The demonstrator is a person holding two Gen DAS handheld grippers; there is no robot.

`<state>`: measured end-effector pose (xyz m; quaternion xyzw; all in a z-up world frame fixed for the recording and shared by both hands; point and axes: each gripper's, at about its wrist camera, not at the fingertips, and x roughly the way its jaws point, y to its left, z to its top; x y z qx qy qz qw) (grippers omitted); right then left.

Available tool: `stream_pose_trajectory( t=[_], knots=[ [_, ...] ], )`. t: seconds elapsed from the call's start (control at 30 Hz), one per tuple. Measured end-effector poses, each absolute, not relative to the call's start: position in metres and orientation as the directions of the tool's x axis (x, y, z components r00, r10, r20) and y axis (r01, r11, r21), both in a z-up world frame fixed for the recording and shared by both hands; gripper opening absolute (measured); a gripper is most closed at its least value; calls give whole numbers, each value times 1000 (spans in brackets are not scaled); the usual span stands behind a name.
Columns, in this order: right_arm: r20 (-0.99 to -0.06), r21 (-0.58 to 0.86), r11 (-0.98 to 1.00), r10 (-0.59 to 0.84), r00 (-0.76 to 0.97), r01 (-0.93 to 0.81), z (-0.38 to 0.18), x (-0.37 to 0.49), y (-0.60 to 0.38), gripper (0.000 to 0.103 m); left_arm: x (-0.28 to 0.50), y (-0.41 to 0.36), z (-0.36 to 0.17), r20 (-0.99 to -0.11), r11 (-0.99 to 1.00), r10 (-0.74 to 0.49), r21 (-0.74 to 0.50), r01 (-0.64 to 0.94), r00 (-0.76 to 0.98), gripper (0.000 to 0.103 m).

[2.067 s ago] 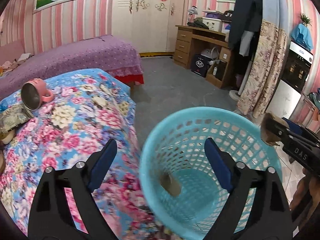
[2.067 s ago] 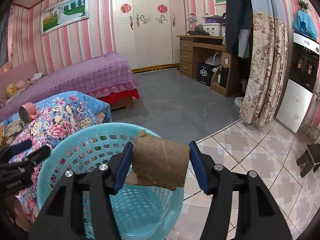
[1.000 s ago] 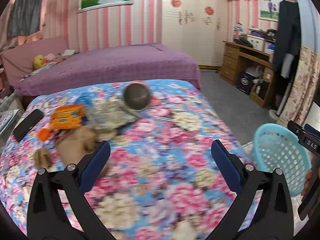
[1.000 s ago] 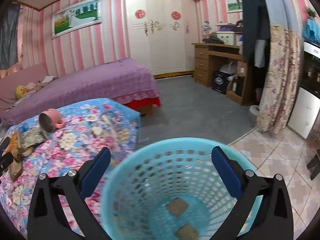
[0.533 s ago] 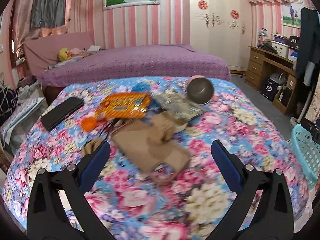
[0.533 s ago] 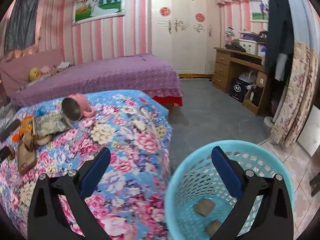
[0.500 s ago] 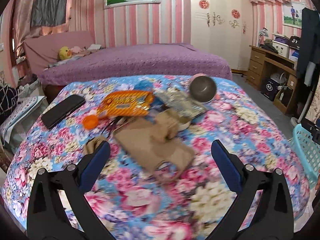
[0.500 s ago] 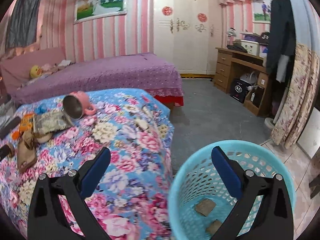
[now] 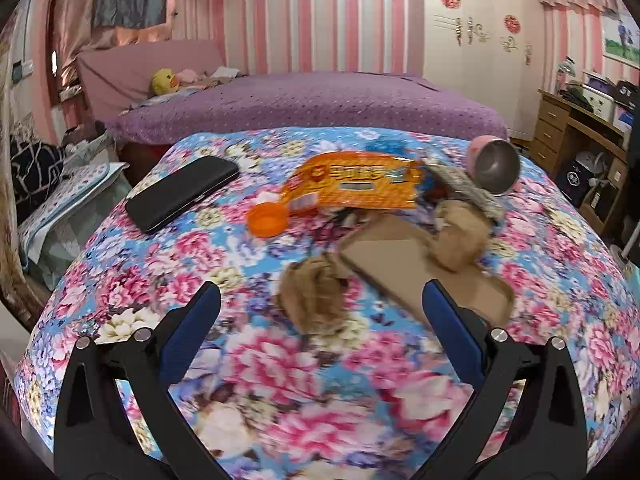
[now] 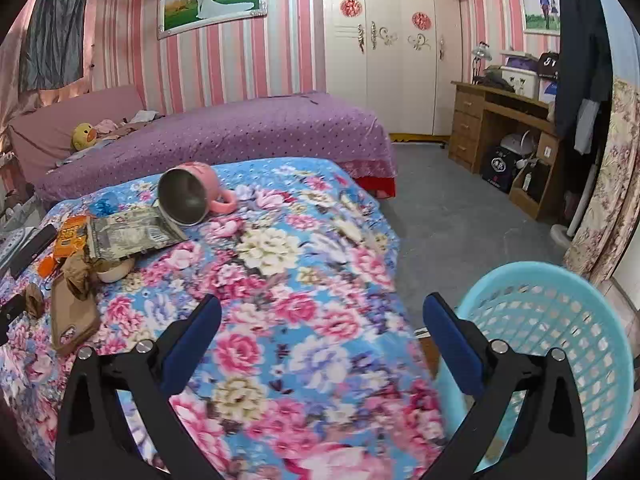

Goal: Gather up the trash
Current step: 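Return the right tool to the bed toward the crumpled brown paper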

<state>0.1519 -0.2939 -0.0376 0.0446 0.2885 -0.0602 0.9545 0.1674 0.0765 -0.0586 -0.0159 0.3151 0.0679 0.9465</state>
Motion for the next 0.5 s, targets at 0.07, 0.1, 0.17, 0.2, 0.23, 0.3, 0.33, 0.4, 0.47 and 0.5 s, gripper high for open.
stream_pose_trajectory(
  t=[0.07, 0.1, 0.17, 0.2, 0.23, 0.3, 0.33, 0.4, 0.47, 0.5],
  knots=[
    [-559, 46, 988, -98, 823, 149, -38, 153, -288, 98, 171, 86, -62, -614, 989, 116, -2, -148, 781, 97],
    [-559, 45, 988, -99, 823, 149, -39, 154, -286, 98, 173, 90, -63, -620, 988, 115, -6, -152, 776, 97],
    [-559, 49, 989, -91, 824, 142, -39, 156, -281, 98, 175, 97, -64, -625, 987, 125, -2, -161, 770, 97],
    [-559, 47, 989, -92, 824, 143, -39, 157, -278, 98, 177, 100, -65, -630, 986, 131, 0, -169, 766, 97],
    [-560, 43, 988, -97, 823, 145, -39, 158, -277, 98, 179, 104, -67, -637, 985, 129, -8, -173, 760, 95],
    [-568, 23, 989, -105, 816, 143, -41, 161, -270, 98, 183, 109, -69, -652, 985, 101, -39, -167, 752, 89],
    [-573, 14, 990, -106, 813, 138, -42, 162, -266, 98, 185, 111, -71, -661, 986, 84, -54, -159, 745, 84],
    [-578, 3, 992, -98, 810, 123, -44, 164, -257, 98, 190, 110, -74, -679, 988, 60, -66, -142, 732, 78],
    [-585, -9, 995, -87, 806, 101, -44, 165, -245, 98, 195, 108, -78, -696, 990, 38, -69, -119, 717, 74],
    [-586, -12, 996, -79, 807, 89, -43, 165, -240, 98, 197, 107, -80, -703, 992, 28, -69, -108, 710, 67]
  ],
)
